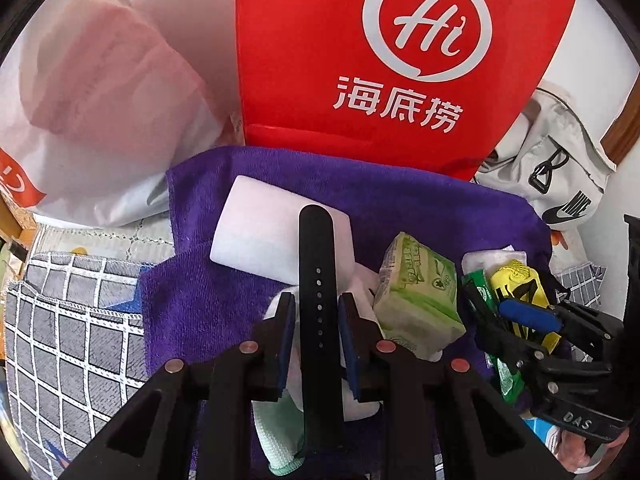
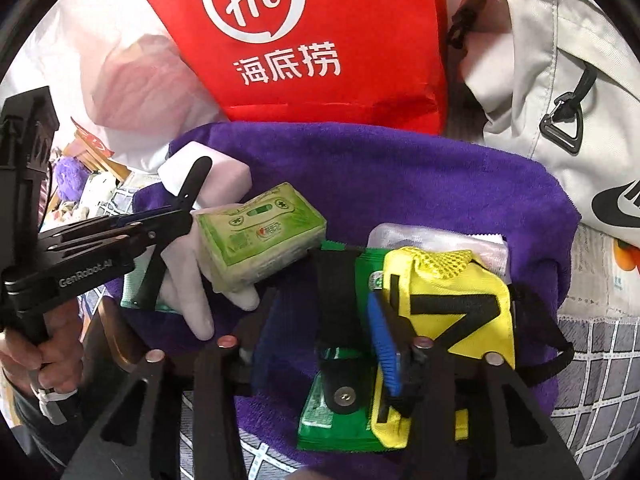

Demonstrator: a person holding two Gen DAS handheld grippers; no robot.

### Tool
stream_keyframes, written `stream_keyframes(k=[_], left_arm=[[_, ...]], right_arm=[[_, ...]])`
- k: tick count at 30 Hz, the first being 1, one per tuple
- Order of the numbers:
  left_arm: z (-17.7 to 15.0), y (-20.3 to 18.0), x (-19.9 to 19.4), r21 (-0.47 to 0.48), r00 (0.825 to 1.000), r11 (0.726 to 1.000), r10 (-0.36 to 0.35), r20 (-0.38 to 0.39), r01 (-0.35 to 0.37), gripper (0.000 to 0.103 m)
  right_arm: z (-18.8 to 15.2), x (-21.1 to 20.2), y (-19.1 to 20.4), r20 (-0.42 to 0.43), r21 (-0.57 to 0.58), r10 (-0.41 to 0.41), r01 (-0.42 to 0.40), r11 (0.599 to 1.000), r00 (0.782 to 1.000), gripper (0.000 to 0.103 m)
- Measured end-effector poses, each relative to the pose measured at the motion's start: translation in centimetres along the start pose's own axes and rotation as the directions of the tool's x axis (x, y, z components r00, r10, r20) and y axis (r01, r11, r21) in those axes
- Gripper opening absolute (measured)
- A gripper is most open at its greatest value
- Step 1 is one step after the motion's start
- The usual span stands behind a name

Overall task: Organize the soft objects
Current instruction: 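Open both tools to drop the strap pieces onto the towel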

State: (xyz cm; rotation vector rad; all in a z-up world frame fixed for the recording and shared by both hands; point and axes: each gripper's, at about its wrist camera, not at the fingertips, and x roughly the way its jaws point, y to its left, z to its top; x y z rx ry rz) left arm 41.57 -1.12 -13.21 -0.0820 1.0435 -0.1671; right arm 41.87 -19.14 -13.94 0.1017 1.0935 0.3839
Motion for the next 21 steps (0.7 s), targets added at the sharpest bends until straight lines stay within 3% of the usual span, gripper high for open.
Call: stream_keyframes(k=[2, 4, 5, 6, 8, 14, 21], left_arm=[[0.0, -0.1, 0.1, -0.001, 1.000, 1.000, 0.003, 0.000, -0.003, 0.028], [0.0, -0.1, 0.0, -0.006, 1.000, 1.000, 0.000, 0.001, 0.000, 0.039], [0.0, -0.1, -0.1, -0.007, 1.000, 1.000, -0.003, 0.003, 0.003, 0.051], [0.0, 0.0, -0.4, -0.010, 1.000, 1.000, -0.005, 0.008, 0.005, 0.058], [0.0, 0.2, -1.1, -0.021, 1.000, 1.000, -0.015, 0.020, 0.015, 0.059], [-0.1, 0.8, -3.5, -0.048, 0.999, 0.999, -0.015, 0.038, 0.016, 0.066], [-1.4, 0.6, -8.0, -0.045, 0.997, 0.999, 0.010, 0.079, -0.007, 0.066]], right_arm=[[0.0, -0.4, 0.3, 0.013, -0.002, -0.007, 0.007, 1.000, 1.000, 0.056], [0.0, -0.9, 0.5, 0.028, -0.011, -0.016, 0.017, 1.000, 0.999, 0.064], [0.0, -1.2, 0.7, 0.039, -0.017, -0.032, 0.033, 0.999, 0.999, 0.067], [0.1, -1.5, 0.9, 0.054, -0.021, -0.060, 0.061, 0.998, 0.997, 0.075], [0.2, -2.2, 1.0, 0.084, -0.018, -0.090, 0.092, 0.996, 0.992, 0.083], [-0.2, -4.5, 0.4, 0.101, 0.032, -0.111, 0.108, 0.994, 0.989, 0.083], [-2.1, -8.7, 1.1, 0.131, 0.085, -0.102, 0.091, 0.992, 0.986, 0.083]])
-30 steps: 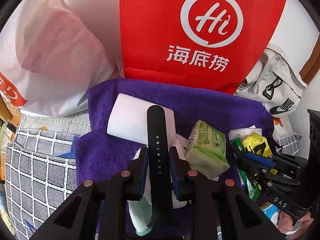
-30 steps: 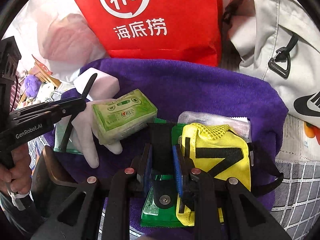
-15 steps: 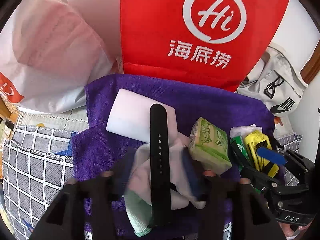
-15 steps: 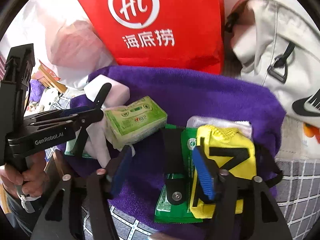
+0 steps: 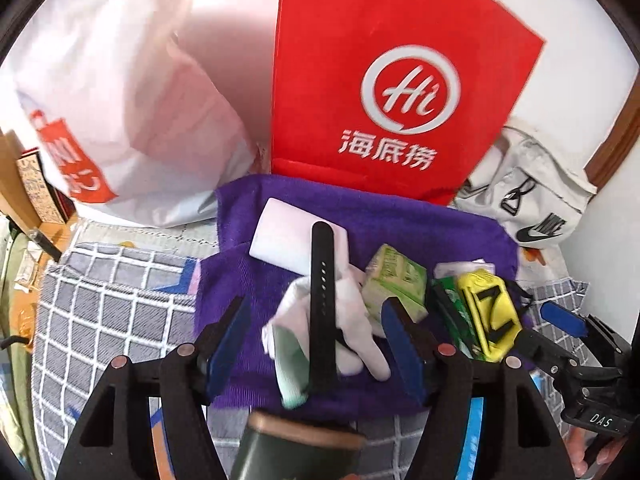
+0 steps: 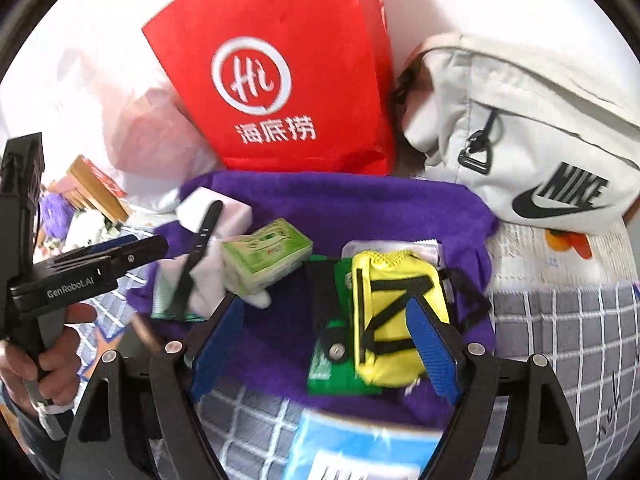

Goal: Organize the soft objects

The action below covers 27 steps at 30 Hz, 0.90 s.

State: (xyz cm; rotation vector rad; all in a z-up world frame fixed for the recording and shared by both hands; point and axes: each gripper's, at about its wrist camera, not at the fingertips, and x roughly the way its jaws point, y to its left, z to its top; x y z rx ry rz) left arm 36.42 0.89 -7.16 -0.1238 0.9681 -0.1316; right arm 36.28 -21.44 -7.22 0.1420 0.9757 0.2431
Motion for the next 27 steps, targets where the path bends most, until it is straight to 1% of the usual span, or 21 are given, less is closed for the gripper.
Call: stream_keyframes(k=[2, 4, 6, 8, 9, 10, 12, 13, 15, 16, 21, 27], left_arm=[[-0.5, -0.4, -1.5, 0.004, 1.000, 1.000, 0.001, 0.015, -0.001, 0.066], [-1.3, -0.8, -2.8, 0.010, 1.000, 1.000, 0.004, 0.026, -0.004, 0.068], [-2.5, -1.0, -4.7, 0.018, 0.999, 1.000, 0.006, 0.042, -0.007, 0.075], [-3.5, -1.2, -6.3, 0.023, 0.998, 1.000, 0.014, 0.060, -0.015, 0.076], [-4.0, -1.2, -7.2, 0.028, 0.997, 0.999, 0.016, 0.069, -0.018, 0.076], [-4.8, -1.3, -8.3, 0.031, 0.997, 0.999, 0.019, 0.079, -0.022, 0.077], [-6.0, -1.7, -10.0, 0.038, 0.995, 0.999, 0.025, 0.095, -0.029, 0.084], [-6.5, -1.8, -10.7, 0.045, 0.994, 0.998, 0.027, 0.106, -0.032, 0.086], [-7.8, -2.2, -12.4, 0.050, 0.991, 0.998, 0.039, 0.130, -0.046, 0.098], [-8.4, -2.5, -13.1, 0.056, 0.989, 0.997, 0.045, 0.139, -0.054, 0.100], [-11.4, -3.7, -15.4, 0.075, 0.985, 0.994, 0.071, 0.156, -0.084, 0.101], [-15.4, -4.6, -18.2, 0.087, 0.979, 0.991, 0.080, 0.188, -0.098, 0.101]], right_arm=[[-0.9, -1.7, 0.5, 0.011, -0.003, -0.036, 0.036, 0.999, 0.999, 0.083], [-1.9, -3.4, 0.8, 0.030, 0.003, -0.056, 0.056, 0.998, 0.998, 0.083], [-3.0, -5.1, 1.1, 0.041, 0.011, -0.072, 0.072, 0.997, 0.997, 0.083], [-4.2, -6.8, 1.5, 0.059, 0.009, -0.092, 0.092, 0.996, 0.994, 0.084], [-4.9, -7.7, 1.8, 0.072, 0.005, -0.101, 0.100, 0.995, 0.992, 0.089], [-5.6, -8.6, 2.1, 0.091, 0.001, -0.107, 0.107, 0.994, 0.990, 0.097], [-6.9, -10.4, 2.5, 0.131, 0.003, -0.116, 0.117, 0.993, 0.985, 0.103], [-7.4, -11.1, 2.7, 0.141, 0.005, -0.121, 0.122, 0.993, 0.983, 0.103], [-8.7, -12.7, 3.0, 0.151, 0.011, -0.126, 0.125, 0.992, 0.980, 0.103], [-9.3, -13.5, 3.1, 0.158, 0.015, -0.125, 0.124, 0.992, 0.980, 0.103], [-12.5, -16.3, 3.6, 0.168, 0.024, -0.146, 0.144, 0.989, 0.975, 0.103], [-16.3, -19.5, 4.1, 0.193, 0.036, -0.170, 0.166, 0.985, 0.966, 0.103]])
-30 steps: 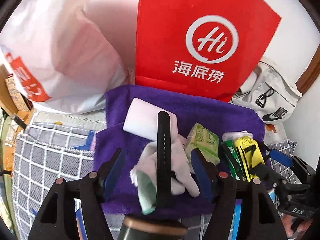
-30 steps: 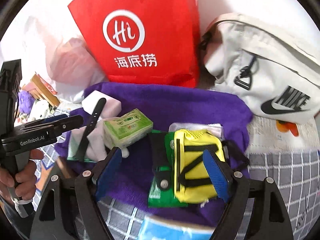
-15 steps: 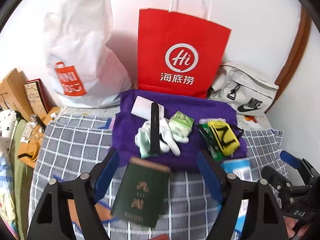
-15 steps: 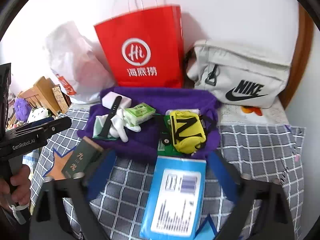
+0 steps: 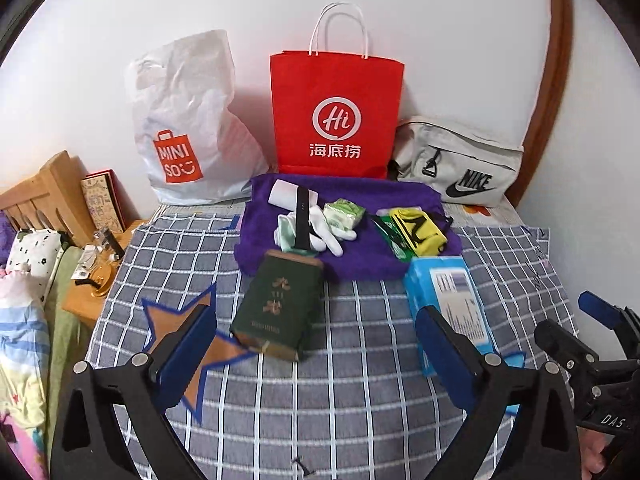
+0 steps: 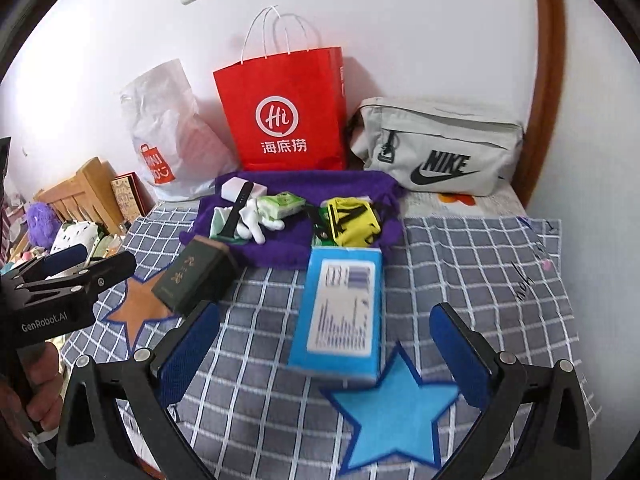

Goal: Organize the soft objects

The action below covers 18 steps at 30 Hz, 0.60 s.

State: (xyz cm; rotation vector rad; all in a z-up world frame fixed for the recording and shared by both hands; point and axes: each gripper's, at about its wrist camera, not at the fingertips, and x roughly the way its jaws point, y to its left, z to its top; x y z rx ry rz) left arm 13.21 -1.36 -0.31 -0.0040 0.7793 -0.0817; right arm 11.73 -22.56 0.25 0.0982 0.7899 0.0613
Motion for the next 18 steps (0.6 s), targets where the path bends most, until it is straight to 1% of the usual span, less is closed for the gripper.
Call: stream_keyframes(k=[4, 8, 14, 18], left_arm=[[-2.0, -0.2, -2.5, -0.002, 0.999, 1.000, 0.021, 0.029, -0.021, 0.101], [-3.6, -0.5, -4.5, 0.001, 0.998, 1.000, 0.025, 0.053, -0.025, 0.101], [-5.5, -0.7, -6.5, 0.000, 0.997, 0.999, 0.037, 0.072, -0.037, 0.101], [-6.2, -0.8, -7.4, 0.002, 0.995, 0.999, 0.043, 0.090, -0.044, 0.101]], right_arm=[[-1.9, -2.2, -0.2, 0.010, 0.007, 0.001, -0.001, 1.000, 1.000, 0.103], [-3.5, -4.2, -0.1, 0.031, 0.000, -0.015, 0.015, 1.000, 0.999, 0.103], [-5.2, -6.4, -0.1, 0.058, -0.005, -0.019, 0.019, 1.000, 0.998, 0.103], [-6.0, -7.2, 0.0, 0.066, -0.014, -0.024, 0.025, 1.000, 0.998, 0.103]])
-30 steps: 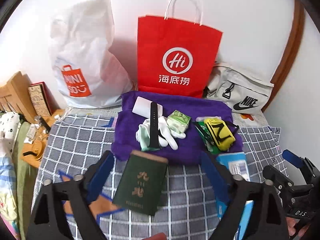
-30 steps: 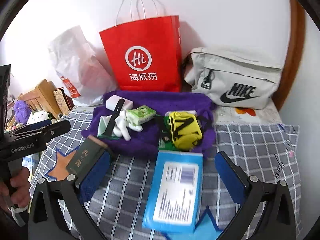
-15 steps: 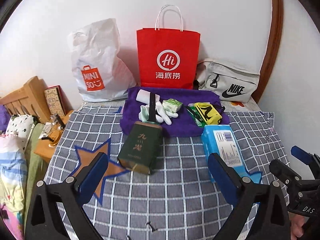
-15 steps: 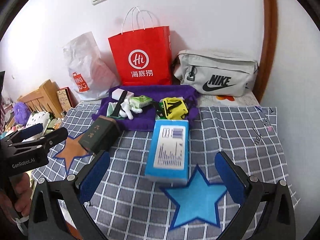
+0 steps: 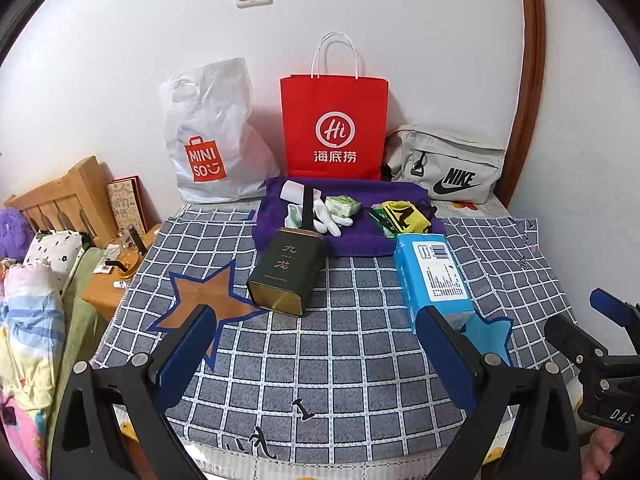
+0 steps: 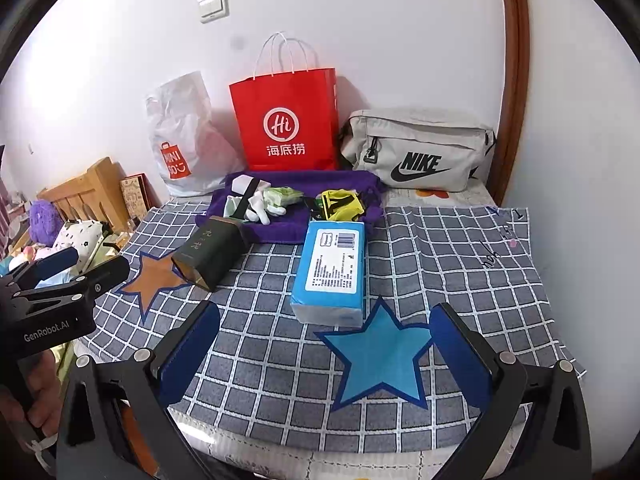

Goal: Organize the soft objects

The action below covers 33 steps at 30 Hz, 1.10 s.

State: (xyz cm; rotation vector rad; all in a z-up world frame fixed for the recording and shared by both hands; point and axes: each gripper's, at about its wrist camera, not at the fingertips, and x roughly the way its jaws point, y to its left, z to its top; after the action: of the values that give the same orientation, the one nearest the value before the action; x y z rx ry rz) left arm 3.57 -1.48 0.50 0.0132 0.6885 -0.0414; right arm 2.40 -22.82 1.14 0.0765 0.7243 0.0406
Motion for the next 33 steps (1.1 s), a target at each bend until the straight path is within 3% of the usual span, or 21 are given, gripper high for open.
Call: stream_keyframes(k=[33], left_arm=[[-0.5, 0.1, -1.1, -0.002, 1.000, 1.000, 0.017, 0.012, -0.017, 0.101]], right_arm=[[-0.8, -1.6, -0.3, 0.017, 0.007, 0.007, -0.007, 1.000, 1.000, 0.103]])
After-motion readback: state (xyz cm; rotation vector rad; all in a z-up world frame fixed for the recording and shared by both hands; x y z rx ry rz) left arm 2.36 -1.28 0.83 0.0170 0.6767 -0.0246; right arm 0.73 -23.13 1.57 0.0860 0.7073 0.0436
